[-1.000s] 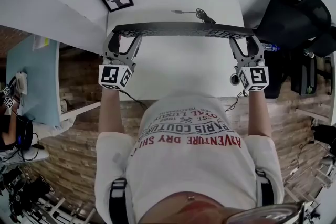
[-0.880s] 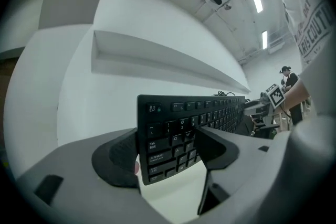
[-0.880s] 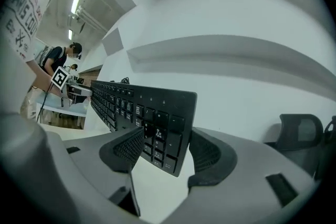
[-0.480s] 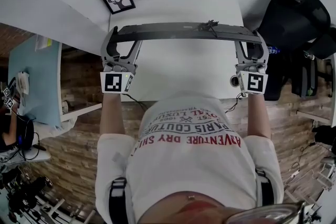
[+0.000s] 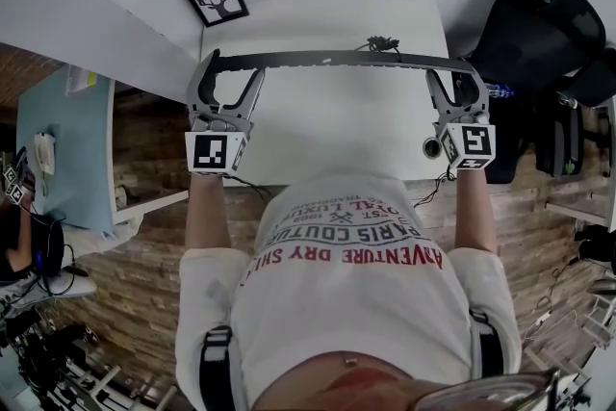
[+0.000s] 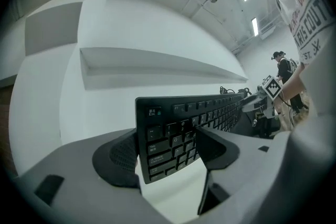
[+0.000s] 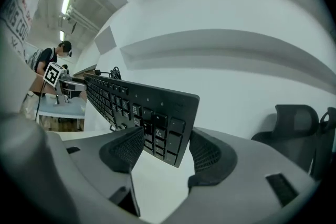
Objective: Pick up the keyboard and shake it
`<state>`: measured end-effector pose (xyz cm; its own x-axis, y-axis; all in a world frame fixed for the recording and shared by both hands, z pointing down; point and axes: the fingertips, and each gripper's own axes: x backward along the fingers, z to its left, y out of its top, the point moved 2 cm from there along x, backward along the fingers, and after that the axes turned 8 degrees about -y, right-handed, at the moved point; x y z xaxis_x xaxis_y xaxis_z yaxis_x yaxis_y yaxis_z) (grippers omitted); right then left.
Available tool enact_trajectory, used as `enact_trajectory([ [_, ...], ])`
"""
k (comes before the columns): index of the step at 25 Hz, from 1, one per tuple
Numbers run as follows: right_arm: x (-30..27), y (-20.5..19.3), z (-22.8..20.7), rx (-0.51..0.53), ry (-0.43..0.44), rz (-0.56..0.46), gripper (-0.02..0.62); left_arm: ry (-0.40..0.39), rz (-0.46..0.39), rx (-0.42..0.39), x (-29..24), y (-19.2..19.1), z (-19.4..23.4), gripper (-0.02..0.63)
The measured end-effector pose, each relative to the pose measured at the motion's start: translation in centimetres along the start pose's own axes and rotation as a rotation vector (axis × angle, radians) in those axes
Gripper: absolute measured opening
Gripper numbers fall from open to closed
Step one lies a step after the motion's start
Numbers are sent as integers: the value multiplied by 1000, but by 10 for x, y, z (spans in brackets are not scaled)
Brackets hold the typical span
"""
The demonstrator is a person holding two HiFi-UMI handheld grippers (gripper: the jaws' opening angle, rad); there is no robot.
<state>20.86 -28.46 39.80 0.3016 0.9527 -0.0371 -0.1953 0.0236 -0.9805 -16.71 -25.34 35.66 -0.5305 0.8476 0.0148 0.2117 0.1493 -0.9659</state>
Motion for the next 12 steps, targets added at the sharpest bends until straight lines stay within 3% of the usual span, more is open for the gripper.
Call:
enact_trajectory([
  [5, -6, -37, 0, -106, 49, 141, 282, -32, 63, -2, -4, -3, -9, 337],
  [8, -5, -50, 0, -134, 42, 155, 281, -36, 12, -22, -5, 9, -17, 337],
  [9, -6, -53, -1, -137, 36, 151, 281, -41, -5, -55, -5, 13, -20, 337],
  [12, -7, -58, -5, -138, -1, 133, 281, -96, 56, -279, 1, 13, -32, 330],
])
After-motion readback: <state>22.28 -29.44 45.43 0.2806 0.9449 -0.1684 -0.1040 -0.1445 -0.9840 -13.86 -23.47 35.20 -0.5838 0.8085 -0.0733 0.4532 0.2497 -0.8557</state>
